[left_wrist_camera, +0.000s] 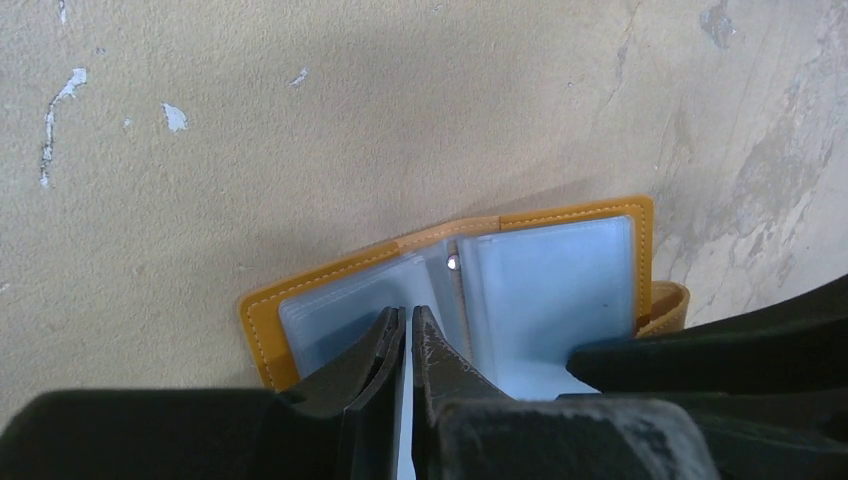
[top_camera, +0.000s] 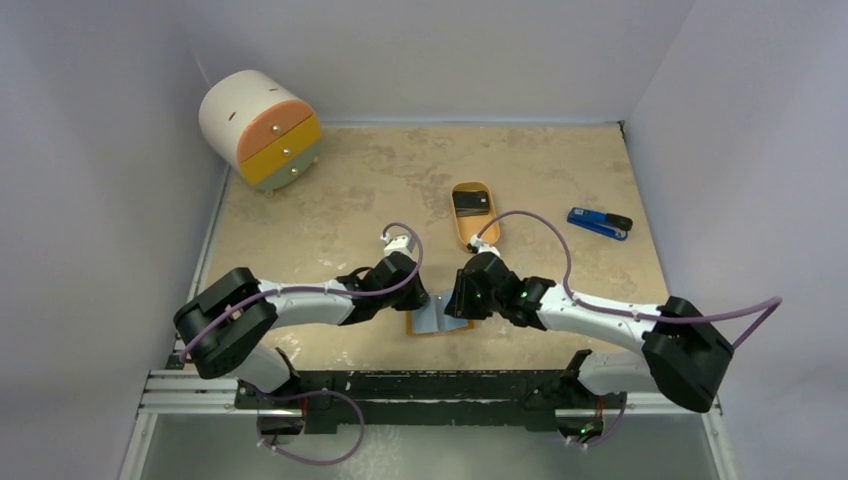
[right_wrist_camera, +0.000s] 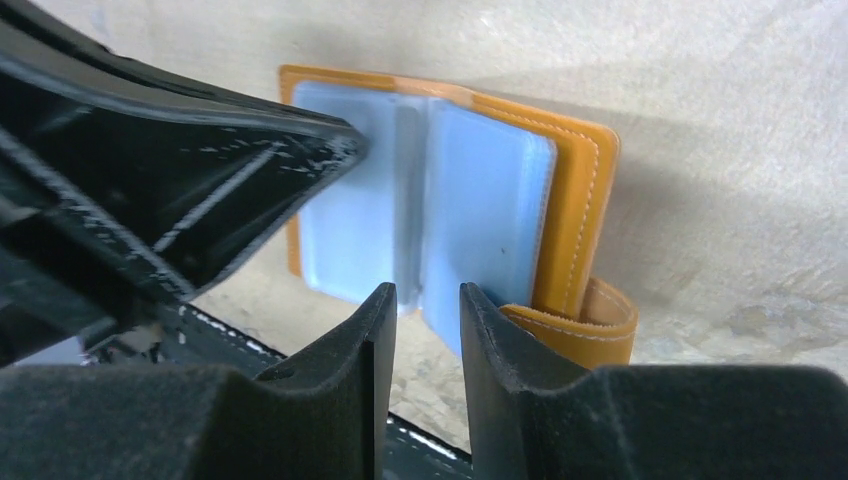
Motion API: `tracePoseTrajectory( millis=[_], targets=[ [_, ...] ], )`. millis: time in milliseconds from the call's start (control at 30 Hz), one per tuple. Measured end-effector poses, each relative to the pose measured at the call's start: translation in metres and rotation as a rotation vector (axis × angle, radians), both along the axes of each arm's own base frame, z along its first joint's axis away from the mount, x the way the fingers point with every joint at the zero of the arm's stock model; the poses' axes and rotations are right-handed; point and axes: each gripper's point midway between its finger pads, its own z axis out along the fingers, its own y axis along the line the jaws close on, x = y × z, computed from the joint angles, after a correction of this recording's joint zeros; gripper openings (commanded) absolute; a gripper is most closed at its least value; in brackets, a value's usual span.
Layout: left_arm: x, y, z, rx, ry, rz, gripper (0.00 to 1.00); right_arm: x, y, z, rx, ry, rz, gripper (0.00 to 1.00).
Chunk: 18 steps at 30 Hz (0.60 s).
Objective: Put the credit cards into the card holder
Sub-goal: Open the card holder at the center of the board.
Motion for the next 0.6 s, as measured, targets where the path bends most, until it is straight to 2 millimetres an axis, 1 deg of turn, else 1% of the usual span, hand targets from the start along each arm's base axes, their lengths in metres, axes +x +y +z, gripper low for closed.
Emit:
tracePoseTrajectory(
  millis=[100, 200, 267, 300, 333, 400, 433, 533, 567, 600],
  targets=[
    [-0.001, 0.001, 0.000, 0.003, 0.001, -0.001, 0.07, -0.004, -0.007, -0.011, -0.024, 0.021, -0.012, 0.35],
    [-0.001, 0.001, 0.000, 0.003, 0.001, -0.001, 0.08, -0.006, -0.013, -0.016, -0.046, 0.030, -0.023, 0.38],
    [0.000, 0.001, 0.000, 0.004, 0.000, -0.002, 0.09, -0.006, -0.016, -0.013, -0.053, 0.024, -0.030, 0.44],
    [0.000, 0.001, 0.001, 0.006, -0.001, -0.004, 0.09, -0.006, -0.020, -0.009, -0.055, 0.014, -0.037, 0.47],
    [0.000, 0.001, 0.001, 0.008, -0.001, -0.005, 0.09, -0.005, -0.023, -0.002, -0.056, -0.002, -0.045, 0.47],
    [0.000, 0.001, 0.001, 0.011, 0.000, -0.006, 0.09, 0.001, -0.028, 0.017, -0.048, -0.042, -0.060, 0.48],
    [0.000, 0.001, 0.001, 0.012, 0.001, -0.006, 0.09, 0.009, -0.029, 0.034, -0.034, -0.072, -0.074, 0.48],
    [-0.001, 0.001, 0.001, 0.015, 0.003, -0.006, 0.09, 0.046, -0.036, 0.086, 0.020, -0.178, -0.147, 0.49],
    [-0.001, 0.002, 0.001, 0.015, 0.003, -0.007, 0.09, 0.061, -0.040, 0.104, 0.040, -0.211, -0.183, 0.51],
    [-0.001, 0.002, 0.001, 0.015, 0.003, -0.006, 0.09, 0.080, -0.044, 0.126, 0.069, -0.258, -0.222, 0.55]
  ],
)
